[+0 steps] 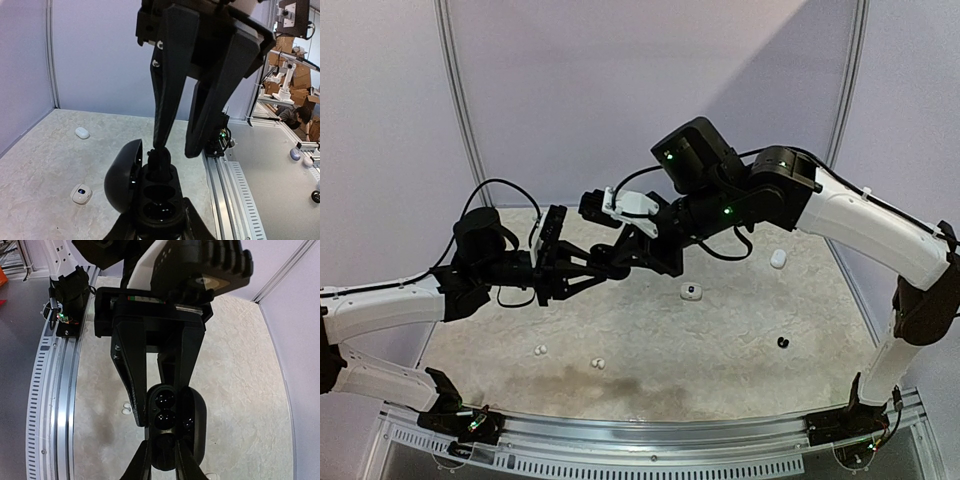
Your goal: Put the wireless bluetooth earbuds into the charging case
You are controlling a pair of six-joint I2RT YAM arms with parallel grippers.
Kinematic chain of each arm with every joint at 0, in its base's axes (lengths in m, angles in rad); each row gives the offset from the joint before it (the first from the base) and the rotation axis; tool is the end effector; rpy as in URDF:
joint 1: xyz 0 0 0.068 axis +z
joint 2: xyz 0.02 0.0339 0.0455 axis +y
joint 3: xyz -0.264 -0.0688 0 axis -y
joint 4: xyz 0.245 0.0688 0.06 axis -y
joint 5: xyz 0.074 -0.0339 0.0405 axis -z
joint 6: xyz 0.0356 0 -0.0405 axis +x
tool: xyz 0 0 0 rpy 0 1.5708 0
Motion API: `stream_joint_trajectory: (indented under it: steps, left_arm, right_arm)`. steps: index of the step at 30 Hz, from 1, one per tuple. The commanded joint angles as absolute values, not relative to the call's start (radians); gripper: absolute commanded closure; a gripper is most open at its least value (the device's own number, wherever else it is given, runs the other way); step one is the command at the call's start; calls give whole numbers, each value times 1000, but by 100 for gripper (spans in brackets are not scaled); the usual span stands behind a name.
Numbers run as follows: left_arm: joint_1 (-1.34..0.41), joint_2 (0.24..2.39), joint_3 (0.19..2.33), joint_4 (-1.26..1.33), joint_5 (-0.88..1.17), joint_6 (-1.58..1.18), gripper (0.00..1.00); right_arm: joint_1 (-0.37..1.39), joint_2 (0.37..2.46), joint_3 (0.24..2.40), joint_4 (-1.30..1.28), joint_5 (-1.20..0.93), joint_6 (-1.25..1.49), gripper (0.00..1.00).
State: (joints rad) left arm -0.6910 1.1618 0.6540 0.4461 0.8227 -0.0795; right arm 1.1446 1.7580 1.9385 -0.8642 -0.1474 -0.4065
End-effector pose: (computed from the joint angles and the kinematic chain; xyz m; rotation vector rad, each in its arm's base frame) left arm 0.1809 -0.1835 0.2830 1.1315 1.3572 -1.2384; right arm 0.1540 0.3519 0.4069 -1.6718 1.5895 0.5539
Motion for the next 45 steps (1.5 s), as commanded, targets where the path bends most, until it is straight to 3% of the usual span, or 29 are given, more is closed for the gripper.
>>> stream_joint_trajectory:
  steps: [1, 8, 12, 21, 36, 45]
  left_arm:
    - [-701, 1169, 657, 434, 831, -67, 100]
    - [-701, 1170, 661, 435, 836, -65, 100]
    - [-701, 1167, 663, 436, 837, -61, 100]
    - [-701, 1156, 647, 525, 819, -79, 100]
    - [-698, 1159, 651, 530, 876, 67, 100]
    - [-693, 1153, 642, 477, 865, 91, 100]
  right_arm:
    - [1150, 1773, 1965, -909, -131, -433, 84]
    - [1149, 1779, 1958, -930, -96, -436, 86]
    - [1150, 1788, 1958, -944, -100, -444, 94]
    - [1150, 1803, 1951, -985, -132, -484, 99]
    - [1181, 1864, 2004, -1087, -7, -672, 100]
    - [1177, 1821, 1973, -1020, -6, -611, 100]
